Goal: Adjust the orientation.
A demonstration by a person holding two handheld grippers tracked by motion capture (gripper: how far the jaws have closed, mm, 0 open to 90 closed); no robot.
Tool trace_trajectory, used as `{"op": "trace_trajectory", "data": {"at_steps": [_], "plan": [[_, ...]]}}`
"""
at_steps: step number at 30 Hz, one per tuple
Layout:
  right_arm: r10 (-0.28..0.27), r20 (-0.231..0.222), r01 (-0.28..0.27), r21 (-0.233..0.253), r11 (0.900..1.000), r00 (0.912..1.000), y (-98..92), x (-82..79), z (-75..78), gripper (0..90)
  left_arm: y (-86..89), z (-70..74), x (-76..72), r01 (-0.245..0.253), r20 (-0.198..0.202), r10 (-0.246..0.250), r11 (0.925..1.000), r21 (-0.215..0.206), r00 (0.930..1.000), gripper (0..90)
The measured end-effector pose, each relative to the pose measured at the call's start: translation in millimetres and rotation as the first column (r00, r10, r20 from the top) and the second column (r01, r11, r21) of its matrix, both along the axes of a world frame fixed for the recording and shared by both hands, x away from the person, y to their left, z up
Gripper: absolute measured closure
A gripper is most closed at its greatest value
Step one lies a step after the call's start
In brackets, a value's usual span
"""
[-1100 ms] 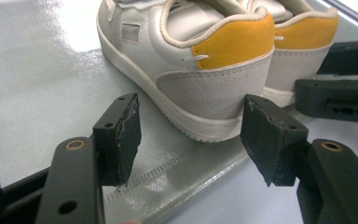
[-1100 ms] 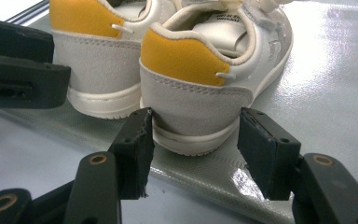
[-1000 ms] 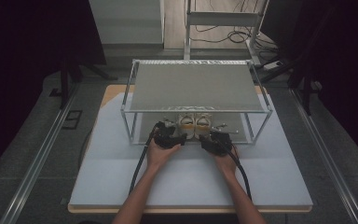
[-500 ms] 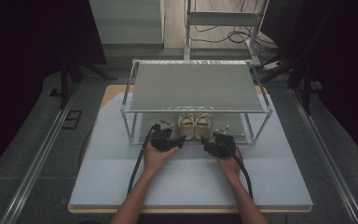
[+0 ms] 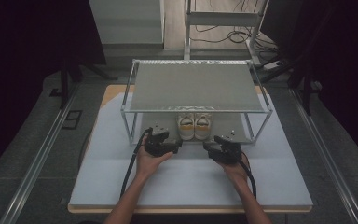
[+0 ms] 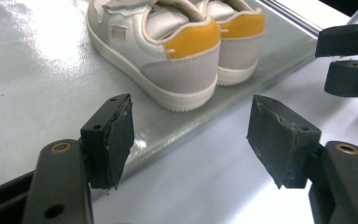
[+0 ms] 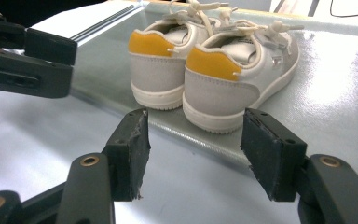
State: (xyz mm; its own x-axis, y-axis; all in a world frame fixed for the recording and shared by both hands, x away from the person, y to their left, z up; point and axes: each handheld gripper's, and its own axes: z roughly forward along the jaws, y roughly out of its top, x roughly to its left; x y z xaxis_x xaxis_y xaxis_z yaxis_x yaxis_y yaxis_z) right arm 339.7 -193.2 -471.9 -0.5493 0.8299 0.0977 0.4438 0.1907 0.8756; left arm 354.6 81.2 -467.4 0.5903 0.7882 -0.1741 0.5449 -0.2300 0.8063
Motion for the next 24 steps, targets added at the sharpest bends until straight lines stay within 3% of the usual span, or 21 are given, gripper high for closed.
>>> {"op": "trace_trajectory", "data": {"at_steps": [12, 24], "plan": [[0.014, 0.010, -0.014, 0.007, 1.000, 0.9999, -14.5, -16.2, -2.3, 41.7, 13.9, -1.5, -17.8, 0.016, -0.002, -0.016, 0.9999, -0.006, 0.9999, 31.5], [0.006, 0.004, -0.006, 0.009, 1.000, 1.0000, -40.4, -35.0, -8.2, 41.7, 29.4, -13.4, -39.4, 0.041, -0.039, -0.040, 0.9992, 0.003, 0.9984, 31.6]]}}
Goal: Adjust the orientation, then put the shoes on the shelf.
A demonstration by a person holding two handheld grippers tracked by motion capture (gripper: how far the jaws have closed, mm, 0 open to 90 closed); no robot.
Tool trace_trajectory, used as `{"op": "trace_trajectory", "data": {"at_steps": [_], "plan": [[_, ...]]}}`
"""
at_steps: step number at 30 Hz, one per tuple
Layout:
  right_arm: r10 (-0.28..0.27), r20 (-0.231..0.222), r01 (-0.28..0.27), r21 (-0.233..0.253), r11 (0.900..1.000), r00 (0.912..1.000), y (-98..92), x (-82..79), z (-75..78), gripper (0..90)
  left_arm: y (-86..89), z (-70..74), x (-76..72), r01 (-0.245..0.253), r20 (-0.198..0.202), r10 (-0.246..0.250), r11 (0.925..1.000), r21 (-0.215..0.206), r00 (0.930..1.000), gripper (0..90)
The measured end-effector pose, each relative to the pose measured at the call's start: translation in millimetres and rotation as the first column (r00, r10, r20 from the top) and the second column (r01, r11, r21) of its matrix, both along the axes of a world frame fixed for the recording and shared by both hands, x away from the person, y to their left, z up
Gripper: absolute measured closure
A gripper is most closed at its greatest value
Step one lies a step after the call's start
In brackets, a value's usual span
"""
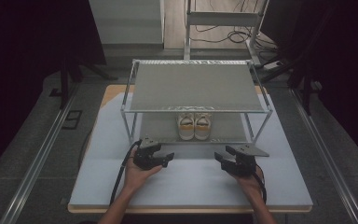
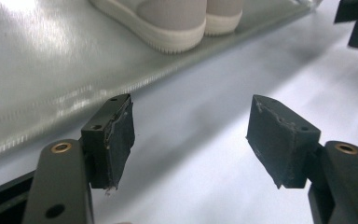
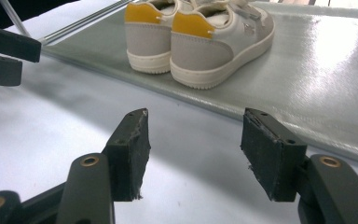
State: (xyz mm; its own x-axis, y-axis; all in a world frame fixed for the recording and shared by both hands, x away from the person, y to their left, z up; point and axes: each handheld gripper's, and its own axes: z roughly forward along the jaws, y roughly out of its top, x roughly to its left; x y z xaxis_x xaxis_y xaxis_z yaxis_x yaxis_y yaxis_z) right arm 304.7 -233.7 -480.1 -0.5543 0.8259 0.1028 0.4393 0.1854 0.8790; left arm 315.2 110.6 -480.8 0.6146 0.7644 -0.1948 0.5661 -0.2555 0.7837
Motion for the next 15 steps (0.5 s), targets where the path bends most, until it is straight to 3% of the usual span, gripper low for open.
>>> {"op": "trace_trajectory", "data": {"at_steps": [8, 15], "plan": [[0.003, 0.007, -0.003, -0.015, 1.000, 1.0000, -15.9, -17.7, -1.5, 41.7, 11.3, -4.7, -18.8, 0.006, -0.006, -0.006, 1.0000, 0.005, 1.0000, 31.0], [0.002, -0.018, -0.003, -0.024, 1.000, 0.9998, -27.4, -26.0, -8.3, 40.9, 17.5, -10.8, -30.3, 0.009, -0.014, -0.009, 0.9998, 0.015, 0.9999, 30.6]]}}
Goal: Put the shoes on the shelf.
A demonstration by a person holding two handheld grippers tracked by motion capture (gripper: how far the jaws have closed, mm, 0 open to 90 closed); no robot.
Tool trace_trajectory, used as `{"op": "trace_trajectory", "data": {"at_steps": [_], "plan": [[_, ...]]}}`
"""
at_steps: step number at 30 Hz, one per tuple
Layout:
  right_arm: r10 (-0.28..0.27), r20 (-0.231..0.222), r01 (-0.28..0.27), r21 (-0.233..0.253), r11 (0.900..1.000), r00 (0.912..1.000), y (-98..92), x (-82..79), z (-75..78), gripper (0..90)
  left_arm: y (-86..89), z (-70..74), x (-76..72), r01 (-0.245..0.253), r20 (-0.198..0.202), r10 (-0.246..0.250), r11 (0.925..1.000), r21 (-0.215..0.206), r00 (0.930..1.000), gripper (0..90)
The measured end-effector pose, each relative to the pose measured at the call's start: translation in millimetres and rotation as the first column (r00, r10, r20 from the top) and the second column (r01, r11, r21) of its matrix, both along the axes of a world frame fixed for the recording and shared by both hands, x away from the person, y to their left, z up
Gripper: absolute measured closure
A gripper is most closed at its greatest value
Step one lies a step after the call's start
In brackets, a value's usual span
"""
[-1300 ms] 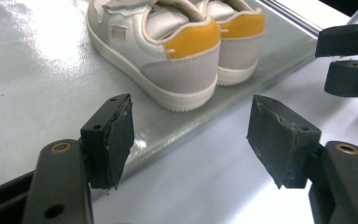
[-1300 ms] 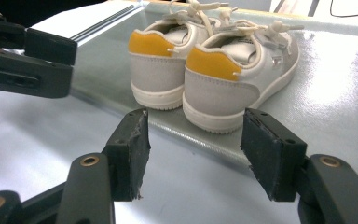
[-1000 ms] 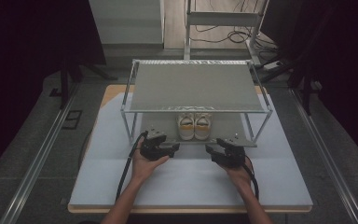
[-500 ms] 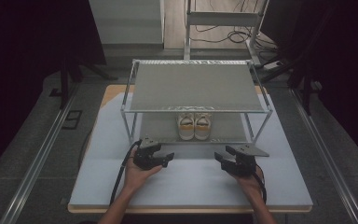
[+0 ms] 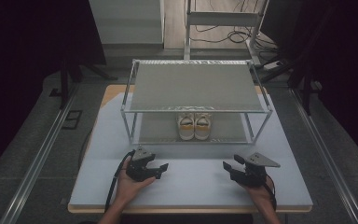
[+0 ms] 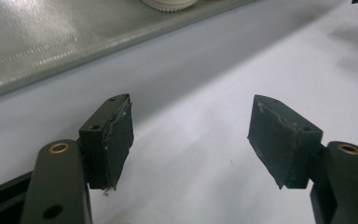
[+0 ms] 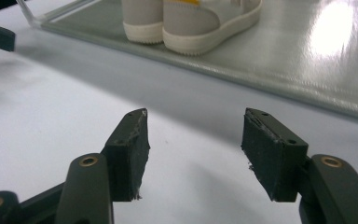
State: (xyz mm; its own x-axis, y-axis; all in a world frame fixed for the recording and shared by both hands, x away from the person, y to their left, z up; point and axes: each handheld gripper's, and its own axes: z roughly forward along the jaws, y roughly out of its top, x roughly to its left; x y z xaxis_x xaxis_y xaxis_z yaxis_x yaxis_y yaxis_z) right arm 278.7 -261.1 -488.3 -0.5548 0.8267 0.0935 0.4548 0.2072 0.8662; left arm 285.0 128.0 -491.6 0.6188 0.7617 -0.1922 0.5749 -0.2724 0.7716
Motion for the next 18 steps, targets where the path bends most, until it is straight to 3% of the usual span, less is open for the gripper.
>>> {"op": "trace_trajectory", "data": {"at_steps": [18], "plan": [[-0.016, -0.008, 0.016, 0.018, 1.000, 0.9998, -7.4, 0.8, -0.9, 35.1, 8.6, -3.2, -2.4, -0.021, -0.007, 0.021, 0.9998, -0.001, 0.9997, 29.1]]}}
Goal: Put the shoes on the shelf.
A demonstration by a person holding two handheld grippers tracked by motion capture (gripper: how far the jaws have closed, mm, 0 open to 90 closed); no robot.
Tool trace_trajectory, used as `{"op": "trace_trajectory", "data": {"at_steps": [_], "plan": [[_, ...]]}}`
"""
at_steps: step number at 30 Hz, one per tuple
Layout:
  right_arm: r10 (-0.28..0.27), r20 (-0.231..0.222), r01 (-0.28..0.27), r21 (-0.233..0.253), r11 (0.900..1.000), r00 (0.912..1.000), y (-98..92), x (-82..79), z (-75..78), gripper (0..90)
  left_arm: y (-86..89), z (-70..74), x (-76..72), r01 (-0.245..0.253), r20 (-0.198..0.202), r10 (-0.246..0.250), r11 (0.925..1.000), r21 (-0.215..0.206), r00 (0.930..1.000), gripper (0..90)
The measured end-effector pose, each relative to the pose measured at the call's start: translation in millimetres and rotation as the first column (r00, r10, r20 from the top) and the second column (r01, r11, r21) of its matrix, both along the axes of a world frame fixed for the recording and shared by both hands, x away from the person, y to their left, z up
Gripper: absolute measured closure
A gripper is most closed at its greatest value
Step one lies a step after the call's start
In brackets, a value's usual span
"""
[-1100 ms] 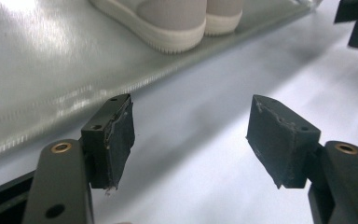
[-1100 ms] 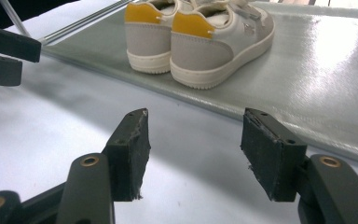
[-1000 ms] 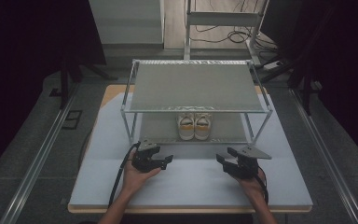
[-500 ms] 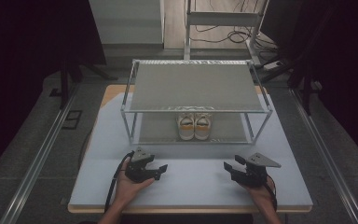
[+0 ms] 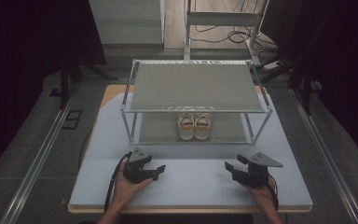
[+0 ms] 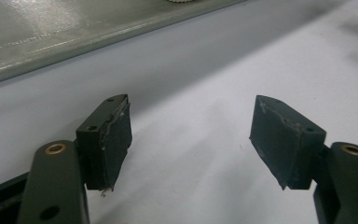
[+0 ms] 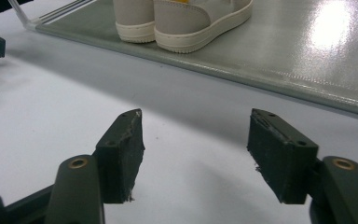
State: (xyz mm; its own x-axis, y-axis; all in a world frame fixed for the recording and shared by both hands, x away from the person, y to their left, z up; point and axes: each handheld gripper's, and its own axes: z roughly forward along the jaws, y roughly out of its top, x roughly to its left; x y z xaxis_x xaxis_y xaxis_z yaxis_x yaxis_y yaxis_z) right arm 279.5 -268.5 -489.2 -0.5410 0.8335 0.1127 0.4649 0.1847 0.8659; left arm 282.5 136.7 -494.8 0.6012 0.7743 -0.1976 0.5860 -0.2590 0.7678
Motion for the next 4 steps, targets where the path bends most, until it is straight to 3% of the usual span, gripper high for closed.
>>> {"op": "trace_trajectory", "data": {"at_steps": [4], "plan": [[-0.001, -0.007, 0.001, 0.002, 1.000, 1.0000, -0.6, 0.5, 0.6, 32.1, 0.8, 0.6, -0.3, 0.000, 0.002, 0.000, 1.0000, -0.001, 1.0000, 28.8]]}}
